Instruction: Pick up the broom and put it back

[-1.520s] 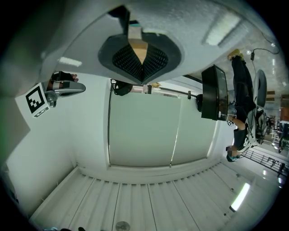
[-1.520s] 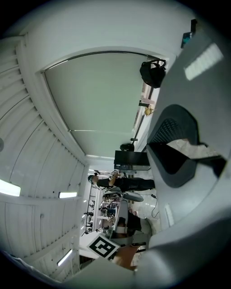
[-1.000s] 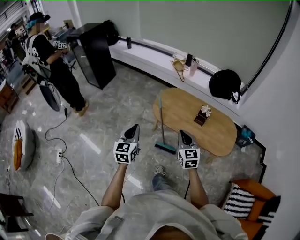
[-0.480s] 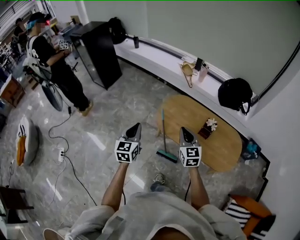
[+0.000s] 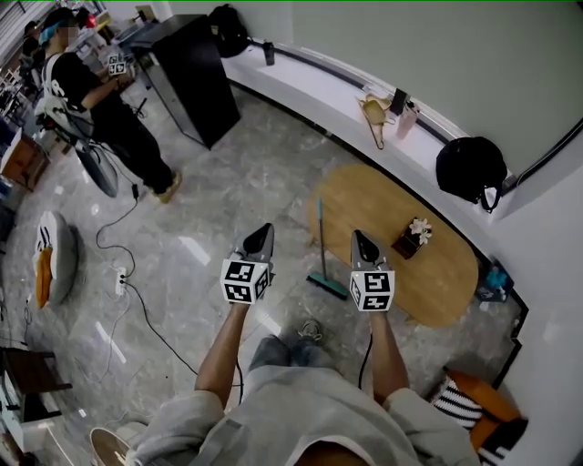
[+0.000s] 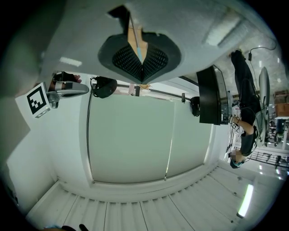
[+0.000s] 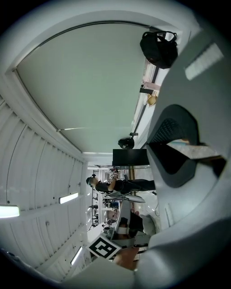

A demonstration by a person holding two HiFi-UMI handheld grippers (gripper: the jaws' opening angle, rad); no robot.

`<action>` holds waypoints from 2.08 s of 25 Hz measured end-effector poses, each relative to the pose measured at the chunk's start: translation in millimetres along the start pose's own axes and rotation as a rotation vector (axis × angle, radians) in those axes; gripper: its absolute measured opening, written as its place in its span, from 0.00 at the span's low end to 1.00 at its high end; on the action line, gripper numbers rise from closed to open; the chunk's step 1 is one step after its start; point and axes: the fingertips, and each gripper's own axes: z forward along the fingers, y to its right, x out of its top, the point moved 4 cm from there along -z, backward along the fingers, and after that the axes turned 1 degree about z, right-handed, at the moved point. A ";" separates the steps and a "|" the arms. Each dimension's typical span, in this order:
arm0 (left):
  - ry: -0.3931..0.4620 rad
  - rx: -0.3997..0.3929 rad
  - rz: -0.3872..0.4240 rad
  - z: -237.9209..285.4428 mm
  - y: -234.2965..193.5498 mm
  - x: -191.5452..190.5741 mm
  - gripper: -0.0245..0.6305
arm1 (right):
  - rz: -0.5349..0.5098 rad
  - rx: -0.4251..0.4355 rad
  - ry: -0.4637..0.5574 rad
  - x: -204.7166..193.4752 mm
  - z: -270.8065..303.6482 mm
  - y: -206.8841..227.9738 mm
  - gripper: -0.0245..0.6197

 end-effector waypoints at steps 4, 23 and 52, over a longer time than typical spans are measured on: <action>-0.018 -0.002 -0.017 8.5 -8.0 -12.6 0.04 | 0.008 -0.002 -0.026 -12.9 10.6 -0.8 0.04; -0.146 -0.079 -0.087 66.9 -65.6 -109.0 0.04 | 0.077 -0.061 -0.197 -115.8 73.6 -24.9 0.04; -0.239 -0.081 -0.147 86.6 -93.7 -189.0 0.04 | 0.130 -0.051 -0.335 -217.9 140.2 -43.8 0.60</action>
